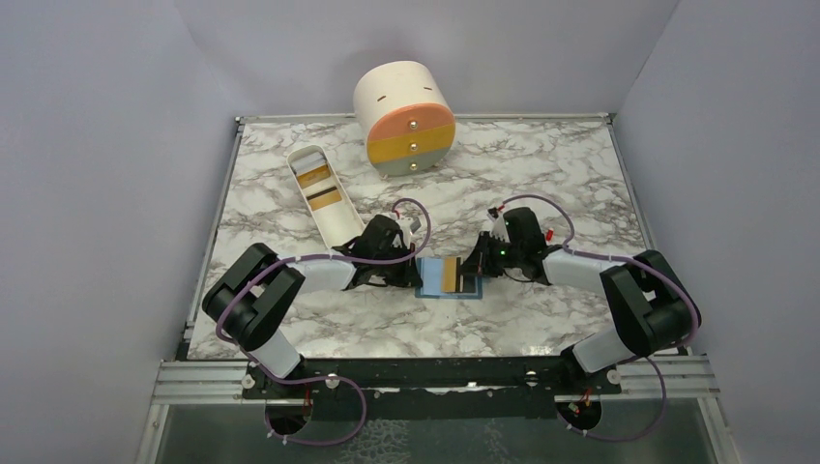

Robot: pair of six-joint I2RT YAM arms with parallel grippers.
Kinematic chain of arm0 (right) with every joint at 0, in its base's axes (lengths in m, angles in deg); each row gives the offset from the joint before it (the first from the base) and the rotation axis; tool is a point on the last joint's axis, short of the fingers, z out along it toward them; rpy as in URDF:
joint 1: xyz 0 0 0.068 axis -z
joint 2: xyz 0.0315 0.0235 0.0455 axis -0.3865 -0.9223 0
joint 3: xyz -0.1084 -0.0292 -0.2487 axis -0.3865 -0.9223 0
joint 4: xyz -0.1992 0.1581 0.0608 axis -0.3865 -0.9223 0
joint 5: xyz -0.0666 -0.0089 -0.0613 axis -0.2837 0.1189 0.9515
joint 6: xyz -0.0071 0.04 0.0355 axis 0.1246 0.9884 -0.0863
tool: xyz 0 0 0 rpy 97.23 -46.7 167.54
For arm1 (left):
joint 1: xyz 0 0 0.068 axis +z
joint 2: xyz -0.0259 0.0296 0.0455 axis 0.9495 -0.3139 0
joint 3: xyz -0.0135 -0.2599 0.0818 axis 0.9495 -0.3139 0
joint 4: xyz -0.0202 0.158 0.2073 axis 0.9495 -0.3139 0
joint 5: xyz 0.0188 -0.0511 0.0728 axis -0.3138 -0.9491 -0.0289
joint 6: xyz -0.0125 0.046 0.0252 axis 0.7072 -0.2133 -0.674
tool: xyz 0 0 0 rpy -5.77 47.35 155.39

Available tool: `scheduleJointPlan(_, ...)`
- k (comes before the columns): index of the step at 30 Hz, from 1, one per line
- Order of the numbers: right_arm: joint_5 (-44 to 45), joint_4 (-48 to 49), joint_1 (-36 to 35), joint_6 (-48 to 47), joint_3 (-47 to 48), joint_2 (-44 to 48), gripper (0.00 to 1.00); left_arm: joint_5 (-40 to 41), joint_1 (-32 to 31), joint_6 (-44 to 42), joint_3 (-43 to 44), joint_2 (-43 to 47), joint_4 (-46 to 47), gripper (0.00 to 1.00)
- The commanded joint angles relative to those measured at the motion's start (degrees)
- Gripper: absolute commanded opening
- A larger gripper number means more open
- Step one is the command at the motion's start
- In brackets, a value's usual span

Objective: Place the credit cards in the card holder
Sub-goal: Insert the credit card into the card holder.

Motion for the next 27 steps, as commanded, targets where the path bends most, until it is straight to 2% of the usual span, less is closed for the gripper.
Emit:
scheduleJointPlan(1, -0.52, 0.64, 0.1, 0.5, -1.66, 0.43, 0.01, 2.61, -1.21, 0.02, -1.91, -1.66, -1.31, 0.0)
scheduleJointPlan(7, -3.26, 3.33, 0.1, 1.26, -2.0, -1.4, 0.01, 2.12, -1.38, 1.07, -2.28, -1.15, -0.59, 0.0)
scheduleJointPlan(12, -3.68, 3.55, 0.1, 1.23, -1.53, -1.69, 0.06, 1.06, -1.76, 2.74, -2.81, -0.79, 1.54, 0.0)
scheduleJointPlan(23, 4.8, -8.06, 0.1, -2.35, 1.48, 2.57, 0.33, 0.89, -2.4, 4.15, -4.06, -0.75, 3.28, 0.0)
scheduleJointPlan(27, 5.44, -9.47, 0.1, -2.99, 1.5, 3.53, 0.39, 0.98, -2.35, 4.57, -4.45, -0.41, 3.76, 0.0)
